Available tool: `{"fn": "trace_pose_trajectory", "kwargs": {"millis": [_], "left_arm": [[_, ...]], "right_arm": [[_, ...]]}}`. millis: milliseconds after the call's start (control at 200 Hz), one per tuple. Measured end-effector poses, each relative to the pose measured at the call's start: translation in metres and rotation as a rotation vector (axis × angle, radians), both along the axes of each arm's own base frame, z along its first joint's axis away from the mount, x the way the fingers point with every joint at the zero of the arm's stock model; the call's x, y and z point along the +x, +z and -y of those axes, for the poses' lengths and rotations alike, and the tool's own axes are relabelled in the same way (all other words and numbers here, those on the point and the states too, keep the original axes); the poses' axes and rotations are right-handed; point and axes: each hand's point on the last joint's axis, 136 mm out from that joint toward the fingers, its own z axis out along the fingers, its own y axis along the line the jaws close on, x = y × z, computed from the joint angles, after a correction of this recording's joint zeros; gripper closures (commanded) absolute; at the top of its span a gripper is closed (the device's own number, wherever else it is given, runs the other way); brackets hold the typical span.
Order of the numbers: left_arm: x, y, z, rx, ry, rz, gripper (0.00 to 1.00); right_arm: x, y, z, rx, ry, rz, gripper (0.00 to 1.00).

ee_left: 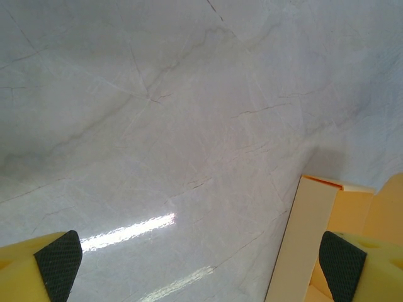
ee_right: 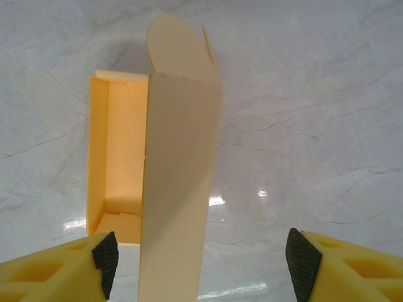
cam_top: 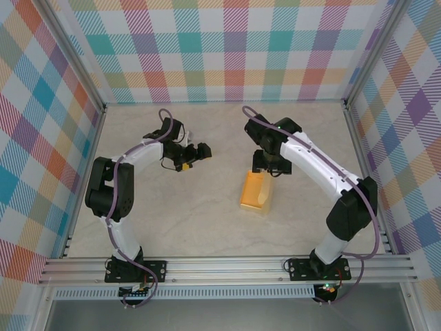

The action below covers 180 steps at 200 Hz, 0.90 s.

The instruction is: Fold the paper box

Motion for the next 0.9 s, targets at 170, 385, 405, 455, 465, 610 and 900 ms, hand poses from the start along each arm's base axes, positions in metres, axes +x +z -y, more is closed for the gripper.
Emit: {"fn": "trace_pose_trajectory", "kwargs": {"millis": [170, 385, 405, 455, 465, 610, 900], "left_arm": [[0.001, -0.001, -0.001, 0.006, 0.005, -0.001, 0.01], [0.001, -0.007, -0.002, 0.015, 0.008, -0.011, 0.01], [0.001, -0.008, -0.002, 0.016, 0.008, -0.013, 0.01], [0.001, -0.010, -0.002, 0.017, 0.008, -0.019, 0.01], [0.001, -0.011, -0.002, 0.017, 0.008, -0.020, 0.01], [0.001, -0.015, -0.002, 0.021, 0.008, -0.031, 0.01], [0.007, -0.008, 0.000, 0.012, 0.007, -0.011, 0.01]], "right_arm": [[0.004, -0.013, -0.004, -0.020, 0.002, -0.019, 0.30], [0.003, -0.029, 0.005, -0.116, 0.009, -0.045, 0.37], [0.003, -0.029, 0.005, -0.119, 0.011, -0.043, 0.39], [0.004, -0.029, 0.005, -0.124, 0.016, -0.039, 0.45], [0.004, -0.029, 0.005, -0.123, 0.015, -0.039, 0.46], [0.005, -0.028, 0.002, -0.133, 0.044, -0.026, 0.66], [0.013, -0.025, -0.001, -0.176, 0.154, 0.009, 0.92]]}}
